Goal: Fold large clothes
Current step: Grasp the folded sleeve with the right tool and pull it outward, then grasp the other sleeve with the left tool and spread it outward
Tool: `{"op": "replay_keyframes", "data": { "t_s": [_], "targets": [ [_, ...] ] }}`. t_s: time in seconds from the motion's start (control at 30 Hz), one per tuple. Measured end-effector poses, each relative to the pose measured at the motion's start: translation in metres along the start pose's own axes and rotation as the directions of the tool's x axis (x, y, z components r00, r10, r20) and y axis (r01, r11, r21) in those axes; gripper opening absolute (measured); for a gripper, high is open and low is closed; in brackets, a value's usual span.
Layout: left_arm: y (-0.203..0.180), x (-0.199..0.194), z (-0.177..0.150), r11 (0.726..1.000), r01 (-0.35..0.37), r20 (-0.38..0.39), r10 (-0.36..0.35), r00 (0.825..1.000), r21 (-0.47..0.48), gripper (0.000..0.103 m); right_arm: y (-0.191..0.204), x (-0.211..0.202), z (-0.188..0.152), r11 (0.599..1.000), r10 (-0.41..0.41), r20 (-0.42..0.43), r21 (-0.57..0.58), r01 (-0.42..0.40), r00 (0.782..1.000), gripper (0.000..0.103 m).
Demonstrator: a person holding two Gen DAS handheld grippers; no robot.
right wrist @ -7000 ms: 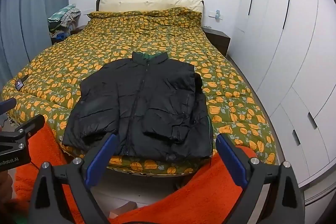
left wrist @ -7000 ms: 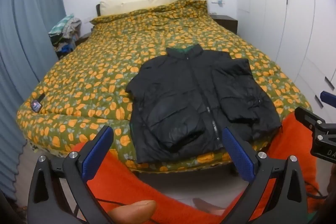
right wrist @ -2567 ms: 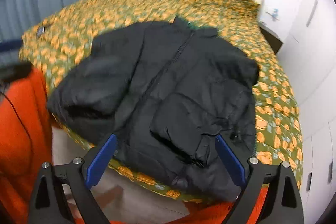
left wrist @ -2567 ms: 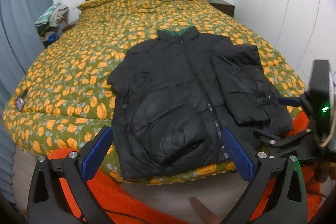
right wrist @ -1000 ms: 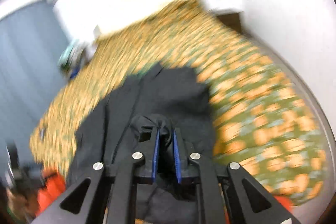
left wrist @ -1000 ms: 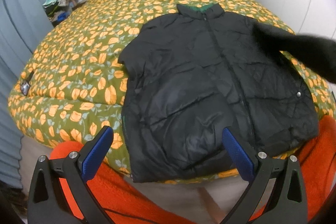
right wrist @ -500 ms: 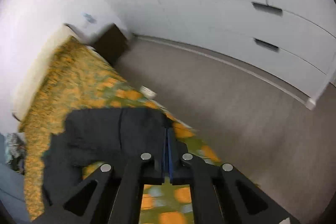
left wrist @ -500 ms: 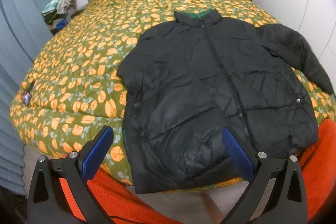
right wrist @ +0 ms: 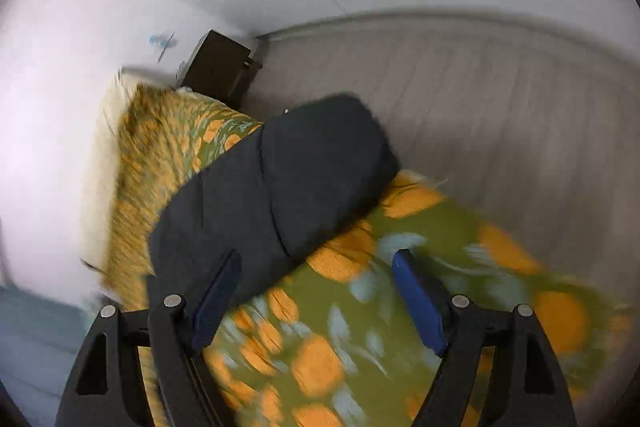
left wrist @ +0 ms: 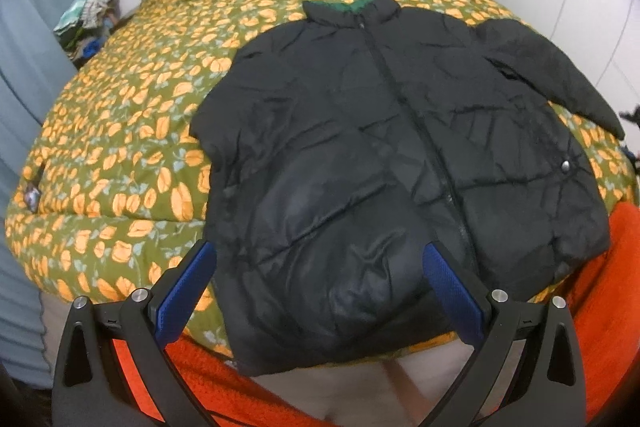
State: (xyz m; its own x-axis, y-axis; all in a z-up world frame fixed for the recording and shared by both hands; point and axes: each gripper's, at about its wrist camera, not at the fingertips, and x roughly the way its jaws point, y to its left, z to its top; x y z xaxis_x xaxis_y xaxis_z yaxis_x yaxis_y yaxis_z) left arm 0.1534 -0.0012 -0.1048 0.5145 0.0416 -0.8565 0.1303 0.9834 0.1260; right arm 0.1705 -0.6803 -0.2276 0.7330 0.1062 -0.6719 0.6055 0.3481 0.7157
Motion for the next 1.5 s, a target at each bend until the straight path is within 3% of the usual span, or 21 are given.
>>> {"op": "replay_keyframes", "data": {
  "t_s": [0.1, 0.17, 0.33, 0.43, 0.47, 0.5, 0.53, 0.63, 0.7, 0.73, 0.77, 0.8, 0.83, 0.87, 0.97, 1.03, 1.13, 1.2, 1.3, 1.4, 1.5],
  "targets": [
    [0.002, 0.000, -0.006, 0.999, -0.032, -0.011, 0.033, 0.999, 0.011, 0.103, -0.004, 0.023, 0.014, 0.999, 0.008, 0.070, 0.048, -0.011, 0.997, 0.071],
    [0.004, 0.000, -0.009, 0.999, -0.049, -0.014, 0.049, 0.999, 0.015, 0.103, -0.008, 0.031, 0.021, 0.996, -0.023, 0.101, 0.084, 0.015, 0.995, 0.018],
    [0.010, 0.000, -0.017, 0.996, -0.018, 0.024, 0.016, 1.000, 0.089, 0.103, -0.004, 0.031, 0.031, 0.972, -0.230, 0.140, -0.017, 0.235, 0.963, 0.014],
    [-0.005, 0.004, -0.027, 0.960, 0.014, 0.048, -0.029, 0.998, 0.280, 0.103, 0.002, 0.031, 0.028, 0.954, -0.264, 0.126, -0.112, 0.278, 0.956, 0.024],
    [-0.015, 0.006, -0.032, 0.929, 0.009, 0.063, -0.035, 0.997, 0.371, 0.103, 0.007, 0.027, 0.025, 0.947, -0.273, 0.129, -0.138, 0.290, 0.953, 0.049],
    [-0.021, 0.009, -0.036, 0.903, 0.003, 0.071, -0.037, 0.997, 0.429, 0.103, 0.009, 0.023, 0.024, 0.945, -0.269, 0.129, -0.157, 0.287, 0.955, 0.064],
    [-0.033, 0.016, -0.042, 0.857, 0.008, 0.070, -0.051, 0.996, 0.515, 0.103, 0.015, 0.015, 0.019, 0.943, -0.251, 0.133, -0.189, 0.273, 0.959, 0.080],
    [-0.055, 0.040, -0.047, 0.762, 0.024, 0.052, -0.076, 0.996, 0.647, 0.103, 0.037, -0.016, -0.003, 0.921, -0.207, 0.161, -0.299, 0.248, 0.965, 0.080],
    [-0.060, 0.058, -0.043, 0.736, 0.005, 0.057, -0.059, 0.997, 0.677, 0.103, 0.051, -0.032, -0.017, 0.913, -0.155, 0.149, -0.355, 0.199, 0.977, 0.080],
    [-0.059, 0.065, -0.039, 0.743, 0.008, 0.050, -0.057, 0.997, 0.670, 0.103, 0.059, -0.041, -0.028, 0.909, -0.122, 0.138, -0.383, 0.167, 0.983, 0.080],
    [-0.054, 0.071, -0.031, 0.766, 0.050, 0.019, -0.081, 0.997, 0.641, 0.095, 0.069, -0.049, -0.041, 0.901, -0.087, 0.125, -0.413, 0.131, 0.988, 0.080],
    [-0.045, 0.073, -0.023, 0.793, 0.124, -0.025, -0.137, 0.990, 0.596, 0.067, 0.078, -0.058, -0.054, 0.893, -0.062, 0.115, -0.438, 0.106, 0.991, 0.080],
    [-0.034, 0.074, -0.015, 0.822, 0.182, -0.058, -0.180, 0.982, 0.539, 0.050, 0.088, -0.068, -0.069, 0.879, -0.026, 0.099, -0.472, 0.070, 0.995, 0.080],
    [-0.024, 0.074, -0.008, 0.852, 0.184, -0.054, -0.181, 0.982, 0.489, 0.027, 0.098, -0.075, -0.086, 0.862, 0.005, 0.081, -0.506, 0.037, 0.997, 0.080],
    [0.018, 0.054, 0.013, 0.916, 0.207, -0.001, -0.220, 0.975, 0.343, 0.023, 0.125, -0.083, -0.129, 0.805, 0.045, 0.021, -0.592, -0.024, 0.999, 0.080],
    [0.058, 0.028, 0.029, 0.957, 0.176, 0.088, -0.200, 0.976, 0.229, 0.023, 0.142, -0.083, -0.155, 0.763, 0.067, -0.011, -0.644, -0.058, 0.998, 0.080],
    [0.131, -0.010, 0.053, 0.993, 0.119, 0.204, -0.120, 0.972, 0.018, 0.023, 0.163, -0.087, -0.196, 0.698, 0.095, -0.055, -0.709, -0.106, 0.994, 0.080],
    [0.187, -0.026, 0.054, 0.990, 0.065, 0.258, -0.031, 0.966, -0.125, 0.023, 0.181, -0.086, -0.222, 0.642, 0.108, -0.078, -0.756, -0.130, 0.991, 0.080],
    [0.266, -0.028, 0.057, 0.950, -0.031, 0.268, 0.118, 0.956, -0.310, 0.023, 0.199, -0.087, -0.258, 0.587, 0.125, -0.129, -0.790, -0.178, 0.984, 0.080],
    [0.331, -0.003, 0.049, 0.887, -0.120, 0.197, 0.228, 0.954, -0.446, 0.023, 0.214, -0.082, -0.284, 0.540, 0.124, -0.171, -0.815, -0.211, 0.977, 0.080],
    [0.373, 0.037, 0.036, 0.826, -0.189, 0.090, 0.277, 0.957, -0.531, 0.023, 0.223, -0.079, -0.305, 0.489, 0.107, -0.187, -0.845, -0.215, 0.977, 0.080]
  ]
}}
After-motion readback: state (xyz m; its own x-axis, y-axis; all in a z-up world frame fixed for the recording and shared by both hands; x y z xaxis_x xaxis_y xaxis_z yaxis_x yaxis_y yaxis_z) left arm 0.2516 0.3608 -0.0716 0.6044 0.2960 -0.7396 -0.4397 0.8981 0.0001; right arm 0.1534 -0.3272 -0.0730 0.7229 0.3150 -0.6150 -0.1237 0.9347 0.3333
